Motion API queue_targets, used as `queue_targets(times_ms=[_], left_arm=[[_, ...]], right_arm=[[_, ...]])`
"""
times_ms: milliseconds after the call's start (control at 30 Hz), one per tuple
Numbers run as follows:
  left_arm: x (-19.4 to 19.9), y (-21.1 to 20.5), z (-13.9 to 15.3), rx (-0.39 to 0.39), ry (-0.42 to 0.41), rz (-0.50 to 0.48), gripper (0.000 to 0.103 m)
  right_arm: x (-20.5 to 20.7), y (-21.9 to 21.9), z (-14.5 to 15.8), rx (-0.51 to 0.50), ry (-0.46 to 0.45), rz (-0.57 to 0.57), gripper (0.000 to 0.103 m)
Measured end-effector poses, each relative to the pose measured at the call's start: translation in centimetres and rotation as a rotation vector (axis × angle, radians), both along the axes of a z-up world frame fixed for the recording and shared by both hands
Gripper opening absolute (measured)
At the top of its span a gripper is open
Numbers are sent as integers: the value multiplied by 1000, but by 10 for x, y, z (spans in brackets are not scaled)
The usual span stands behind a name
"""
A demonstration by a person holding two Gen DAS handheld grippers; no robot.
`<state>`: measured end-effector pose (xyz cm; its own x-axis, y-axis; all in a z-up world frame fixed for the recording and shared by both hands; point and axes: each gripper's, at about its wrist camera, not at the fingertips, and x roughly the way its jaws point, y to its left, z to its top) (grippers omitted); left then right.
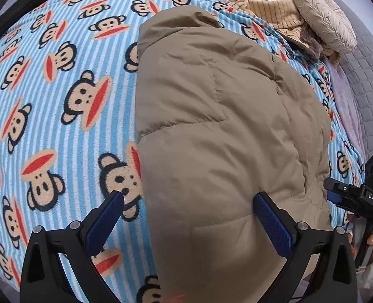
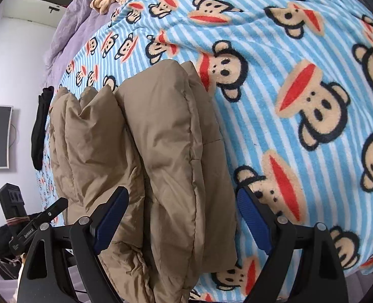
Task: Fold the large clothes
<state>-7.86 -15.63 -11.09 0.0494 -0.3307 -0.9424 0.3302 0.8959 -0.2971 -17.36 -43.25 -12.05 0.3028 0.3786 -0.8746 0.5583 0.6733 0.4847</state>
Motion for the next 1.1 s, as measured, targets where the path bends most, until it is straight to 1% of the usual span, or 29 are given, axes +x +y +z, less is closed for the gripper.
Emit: queue_targets(times_ms=[167,300,367,433,467,500,567,633,767,867,967,1033,1100], left_arm=[[11,-2,-12,-67,53,6,103],[15,-9,-17,-89,72,-1,103],[16,-12,-19,-93,76,-3,103],[18,-15,-21,-95,78,-4,103],[18,-15,-21,-98,80,-4,103],[19,-17,-22,-100,82,-3,103],[22,-19,-23,-104,87,-2,103],[25,-19,-24,-112,90,-3,103],[35,-14,-22,-133,71,-17,103],[47,-8,-26,-162,75,-12,103],[57,-6,-44,-229,140,-36,103],[62,-5,-60,-292,214,-25,103],[64,-7,-70,-338,268,-8,103]], right_arm=[[5,-10,-20,60,-15,-8,90],[13,-11,-36,96,-13,20,90],[17,-8,-37,123,-37,44,90],[19,-6,-33,168,-90,50,90],[19,-6,-30,204,-122,48,95],[18,-4,-28,232,-143,46,103],[20,-2,-23,263,-174,53,103],[25,2,-21,251,-165,96,103],[39,14,-24,146,-94,213,103],[51,16,-30,136,-78,245,103],[62,18,-40,156,-58,271,103],[68,21,-50,172,-39,287,103],[73,23,-61,207,-29,285,103]])
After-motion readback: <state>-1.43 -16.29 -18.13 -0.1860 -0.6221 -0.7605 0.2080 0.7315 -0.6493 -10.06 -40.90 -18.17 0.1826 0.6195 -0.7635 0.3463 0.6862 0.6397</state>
